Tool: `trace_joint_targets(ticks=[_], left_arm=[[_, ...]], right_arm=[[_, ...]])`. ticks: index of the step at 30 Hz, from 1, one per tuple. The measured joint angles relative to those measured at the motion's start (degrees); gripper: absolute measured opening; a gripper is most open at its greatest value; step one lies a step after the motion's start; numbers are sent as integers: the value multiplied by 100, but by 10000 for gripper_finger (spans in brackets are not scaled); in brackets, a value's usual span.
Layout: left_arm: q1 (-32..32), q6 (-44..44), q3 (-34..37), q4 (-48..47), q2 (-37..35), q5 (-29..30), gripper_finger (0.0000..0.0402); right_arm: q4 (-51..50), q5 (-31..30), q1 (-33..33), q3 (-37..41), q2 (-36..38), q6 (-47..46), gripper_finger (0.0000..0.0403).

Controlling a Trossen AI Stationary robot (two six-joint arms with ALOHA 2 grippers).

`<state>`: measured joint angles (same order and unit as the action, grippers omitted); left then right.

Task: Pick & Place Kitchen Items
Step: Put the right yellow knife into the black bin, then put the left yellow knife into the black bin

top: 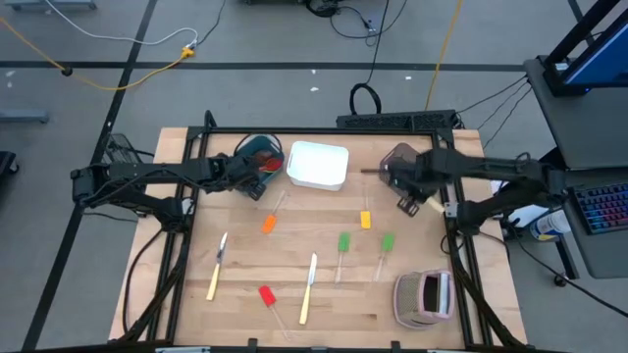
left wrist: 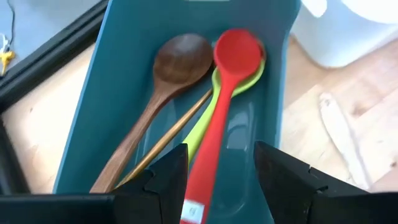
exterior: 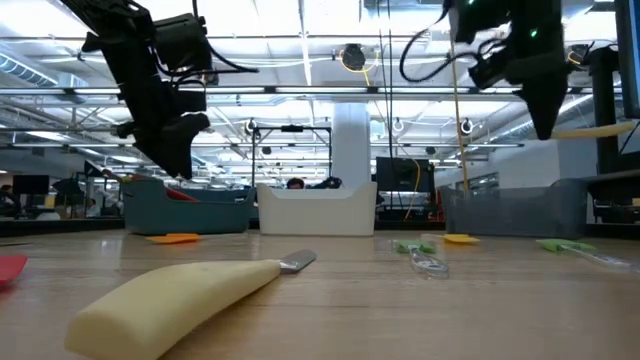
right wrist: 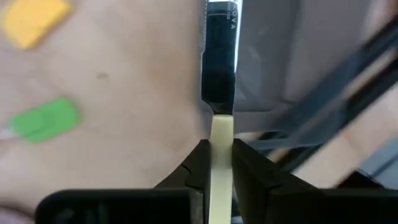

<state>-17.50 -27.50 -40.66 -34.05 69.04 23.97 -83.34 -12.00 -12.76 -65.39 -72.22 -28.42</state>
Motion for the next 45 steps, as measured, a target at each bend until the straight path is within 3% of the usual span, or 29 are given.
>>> trace_joint_targets(ticks=[7, 12, 30, 37, 45], left_arm=[[0, 68, 0, 384, 1, -3, 186], [0, 76, 0, 416, 2, -4, 186], [1, 66, 0, 416, 0, -4, 186], [1, 60, 0, 416, 0, -8, 186], [66, 17, 0, 418, 0, -185, 186]], right_arm=[[92, -9, -1498, -14, -512, 1330, 35], [132, 25, -1973, -17, -903, 1827, 35], [685, 162, -2117, -10, -2145, 2797, 40], [841, 159, -2117, -10, -2434, 2808, 79], [836, 124, -2115, -8, -2208, 2766, 127]])
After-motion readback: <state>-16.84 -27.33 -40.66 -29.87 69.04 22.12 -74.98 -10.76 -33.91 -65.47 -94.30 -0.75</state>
